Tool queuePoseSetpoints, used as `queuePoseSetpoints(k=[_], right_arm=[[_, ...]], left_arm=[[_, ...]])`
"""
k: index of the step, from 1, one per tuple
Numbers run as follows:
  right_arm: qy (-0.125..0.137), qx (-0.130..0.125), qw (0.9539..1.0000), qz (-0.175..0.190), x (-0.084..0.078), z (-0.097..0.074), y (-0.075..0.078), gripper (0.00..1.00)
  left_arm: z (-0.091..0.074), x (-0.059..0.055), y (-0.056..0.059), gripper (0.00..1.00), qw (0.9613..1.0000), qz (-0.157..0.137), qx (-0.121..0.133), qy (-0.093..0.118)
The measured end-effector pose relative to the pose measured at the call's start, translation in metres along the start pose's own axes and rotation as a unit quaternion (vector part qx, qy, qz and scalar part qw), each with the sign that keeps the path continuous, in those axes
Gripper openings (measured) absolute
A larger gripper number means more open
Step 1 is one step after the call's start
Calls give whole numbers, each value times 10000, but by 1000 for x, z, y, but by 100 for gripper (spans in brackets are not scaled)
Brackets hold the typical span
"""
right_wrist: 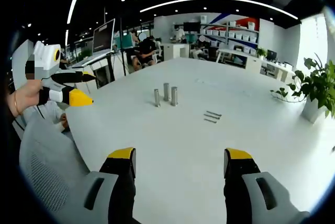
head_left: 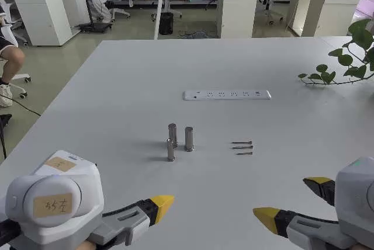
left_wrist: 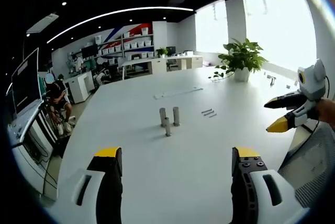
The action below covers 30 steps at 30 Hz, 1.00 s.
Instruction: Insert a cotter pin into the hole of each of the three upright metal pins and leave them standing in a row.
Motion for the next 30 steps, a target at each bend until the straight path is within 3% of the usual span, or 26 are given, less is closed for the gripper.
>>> queuePoseSetpoints(k=[6,13,19,30], right_arm=[[73,3,10000,59,2,0,1,59],[111,5,9999,80,2,0,2,59],[170,19,9998,64,3,0,1,56],[198,-43,9998,15,3,-2,3,56]], left_arm=[[1,-3,1,79,10000,-18,-39,-66],[1,-3,2,82,10000,53,-21,-10],[-2,2,2,81,9997,115,-14,210],[-2,0,2,83,9998,132,-5,158]])
Point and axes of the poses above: the centre of the closed fingertips' face, and the gripper's own axes: z roughly forward along the fingers, y roughly to its right, x roughly out of its top, the point moved 5 cm from there along -z, roughly backward along the fingers, and after that the axes turned 2 degrees about -y, right-handed, at the moved point
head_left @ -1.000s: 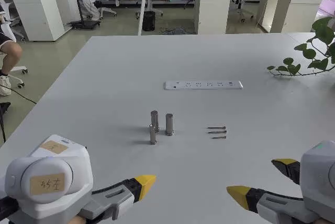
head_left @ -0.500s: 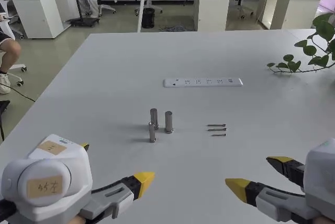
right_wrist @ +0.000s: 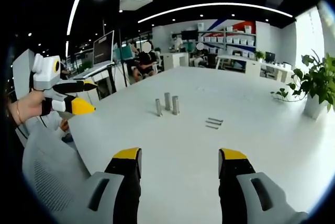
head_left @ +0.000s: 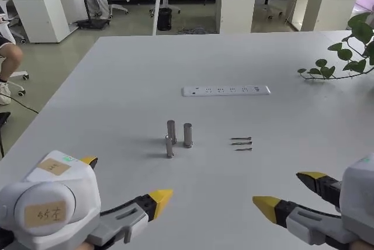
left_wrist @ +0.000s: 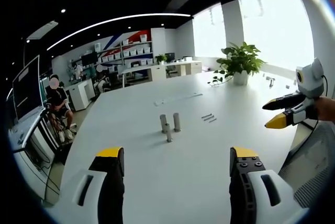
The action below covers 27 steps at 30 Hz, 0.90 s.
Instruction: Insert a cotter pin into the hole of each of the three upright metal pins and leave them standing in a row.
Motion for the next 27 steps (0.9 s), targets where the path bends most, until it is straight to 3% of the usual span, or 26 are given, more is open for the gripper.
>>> queuePoseSetpoints(k=[11,27], right_arm=[[232,-72,9997,28,7,-2,4,56],[187,-34,9998,-48,3,0,4,53]], left_arm=[[-2,1,0,86,10000,-58,6,54],[-3,4,1,92,10000,-39,-14,73]])
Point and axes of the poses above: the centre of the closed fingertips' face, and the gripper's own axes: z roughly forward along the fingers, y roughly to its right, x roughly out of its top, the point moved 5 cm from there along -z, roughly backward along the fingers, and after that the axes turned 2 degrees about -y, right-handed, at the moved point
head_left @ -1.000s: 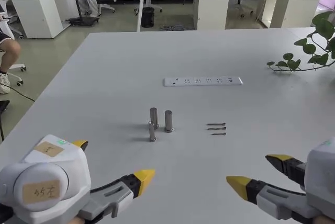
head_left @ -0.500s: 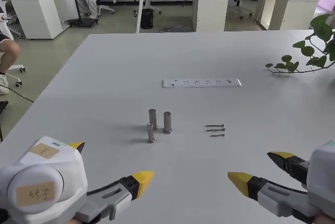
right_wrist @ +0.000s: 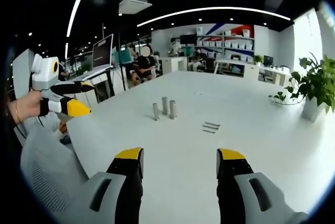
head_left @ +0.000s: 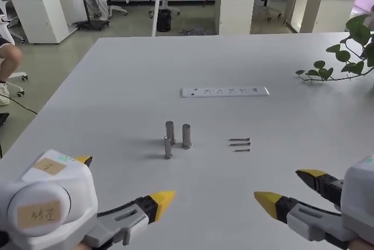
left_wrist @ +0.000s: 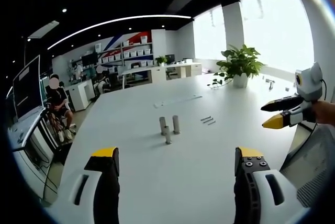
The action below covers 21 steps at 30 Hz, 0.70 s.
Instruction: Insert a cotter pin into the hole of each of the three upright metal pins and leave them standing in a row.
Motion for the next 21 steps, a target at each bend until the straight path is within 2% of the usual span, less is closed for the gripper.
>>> queuePoseSetpoints(k=[8,11,16,21], right_arm=[[80,65,9999,-104,2,4,-1,51],[78,109,9998,-135,3,7,-1,50],[123,196,9995,-195,8,16,-2,46],[148,386,9989,-236,14,31,-6,46]], left_arm=[[-1,2,-1,96,10000,33,4,23],[-1,4,-1,96,9999,-34,17,151],[0,4,-3,96,9999,-59,46,146],[2,3,-3,97,9999,-64,27,125]])
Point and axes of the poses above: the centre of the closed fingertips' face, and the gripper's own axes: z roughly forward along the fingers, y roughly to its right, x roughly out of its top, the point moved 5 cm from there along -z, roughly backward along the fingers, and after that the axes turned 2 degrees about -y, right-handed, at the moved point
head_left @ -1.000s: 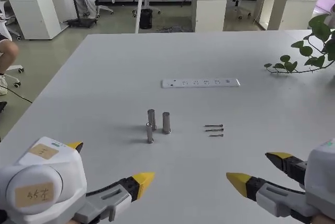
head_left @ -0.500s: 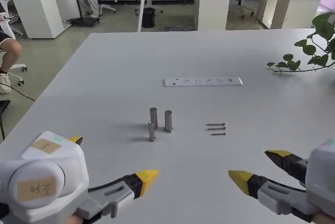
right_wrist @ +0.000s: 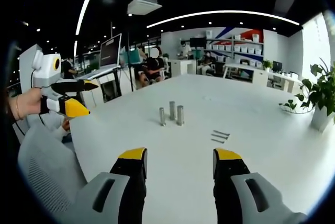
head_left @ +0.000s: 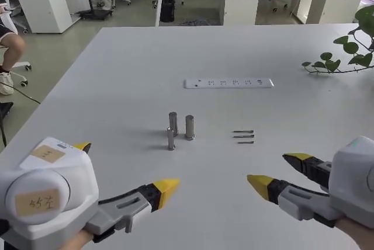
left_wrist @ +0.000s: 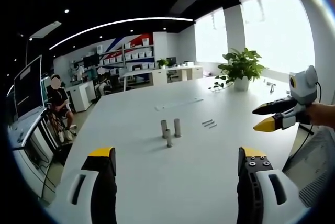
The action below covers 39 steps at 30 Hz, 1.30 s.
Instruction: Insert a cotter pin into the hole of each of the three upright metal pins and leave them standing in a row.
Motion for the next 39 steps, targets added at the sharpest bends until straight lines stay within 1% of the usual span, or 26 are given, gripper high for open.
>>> queuePoseSetpoints(k=[2,6,9,11,13,19,21,22,24,25,26,28,29,30,35,37,38,39], right_arm=[[-10,101,9999,-7,1,8,-2,46],[61,237,9997,-55,5,23,-4,43],[86,382,9992,-16,9,38,-6,42],[77,471,9988,-68,11,48,-6,39],[85,494,9987,-91,14,57,-5,35],[127,692,9973,-195,22,84,-6,34],[169,797,9964,-250,25,94,-10,34],[138,905,9951,-369,25,101,-14,34],[69,956,9942,-491,23,110,-17,35],[42,1022,9937,-469,22,116,-20,34],[14,1085,9932,-435,22,121,-21,33],[16,1124,9930,-356,21,130,-23,33],[23,1173,9928,-245,21,136,-24,32],[29,1202,9925,-211,20,140,-24,31],[176,1457,9890,-202,23,165,-32,29],[219,1487,9884,-235,24,173,-34,27],[255,1507,9880,-238,24,178,-34,26],[266,1513,9878,-234,23,184,-31,25]], left_arm=[[2,-1,0,98,10000,-15,-14,19],[6,-3,0,99,10000,-41,-47,16],[8,-5,-1,99,10000,-29,-36,-30],[8,-5,-1,99,10000,-28,-38,-31],[11,-6,-1,99,10000,-30,-35,-42],[17,-12,0,99,10000,31,-43,-43],[19,-15,0,99,10000,59,-14,-55],[20,-15,-1,98,10000,66,18,-26],[21,-15,-2,97,10000,69,34,15],[21,-13,-3,96,9999,39,24,131],[22,-13,-3,96,9999,15,30,165],[23,-14,-5,96,9998,0,59,174],[25,-15,-6,96,9999,12,92,143],[26,-16,-7,96,9998,31,119,130],[30,-19,-11,94,9996,132,196,119],[31,-19,-12,94,9995,142,216,161],[32,-17,-12,94,9995,134,207,221],[33,-17,-13,94,9994,132,213,220]])
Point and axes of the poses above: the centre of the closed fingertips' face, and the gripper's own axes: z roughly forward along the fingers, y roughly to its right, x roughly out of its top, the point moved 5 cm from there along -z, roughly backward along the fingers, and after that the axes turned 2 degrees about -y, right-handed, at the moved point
